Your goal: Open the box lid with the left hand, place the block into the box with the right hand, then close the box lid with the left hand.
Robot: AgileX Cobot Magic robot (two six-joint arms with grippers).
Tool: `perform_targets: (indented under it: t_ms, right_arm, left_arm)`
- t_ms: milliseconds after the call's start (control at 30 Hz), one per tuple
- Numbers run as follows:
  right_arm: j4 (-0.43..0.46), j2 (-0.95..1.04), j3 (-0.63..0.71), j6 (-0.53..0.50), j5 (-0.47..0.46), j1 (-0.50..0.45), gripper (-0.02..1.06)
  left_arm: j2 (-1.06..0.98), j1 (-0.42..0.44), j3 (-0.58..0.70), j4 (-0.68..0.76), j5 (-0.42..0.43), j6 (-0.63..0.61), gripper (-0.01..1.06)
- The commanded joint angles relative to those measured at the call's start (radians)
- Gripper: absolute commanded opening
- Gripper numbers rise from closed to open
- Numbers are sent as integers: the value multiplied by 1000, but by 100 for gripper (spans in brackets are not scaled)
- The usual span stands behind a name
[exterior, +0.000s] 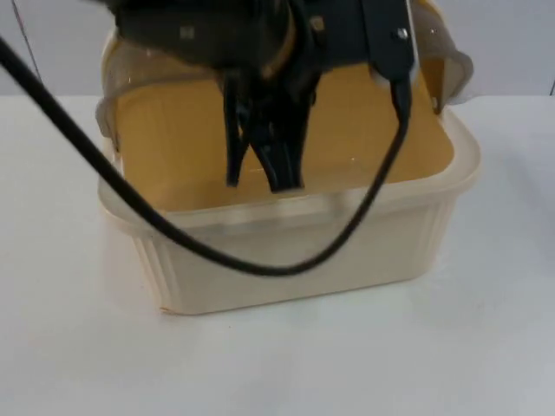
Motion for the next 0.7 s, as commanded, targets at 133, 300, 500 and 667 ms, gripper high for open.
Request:
perform_targets:
  t_ms: [133,300,500,667]
  right_arm:
    - [2,-24,5,5,-9,-6,105]
    - [2,-37,5,5,-6,-6,105]
    - [2,-49,5,5,-3,-6,105]
    - [2,-48,5,5,1,-6,105]
  left_arm:
    - [-9,72,-100,-335,28,389,0]
    - [-9,111,-128,-408,26,483,0]
    - [-7,131,-128,-421,17,524,0]
    - [-7,147,-128,-435,-3,520,0]
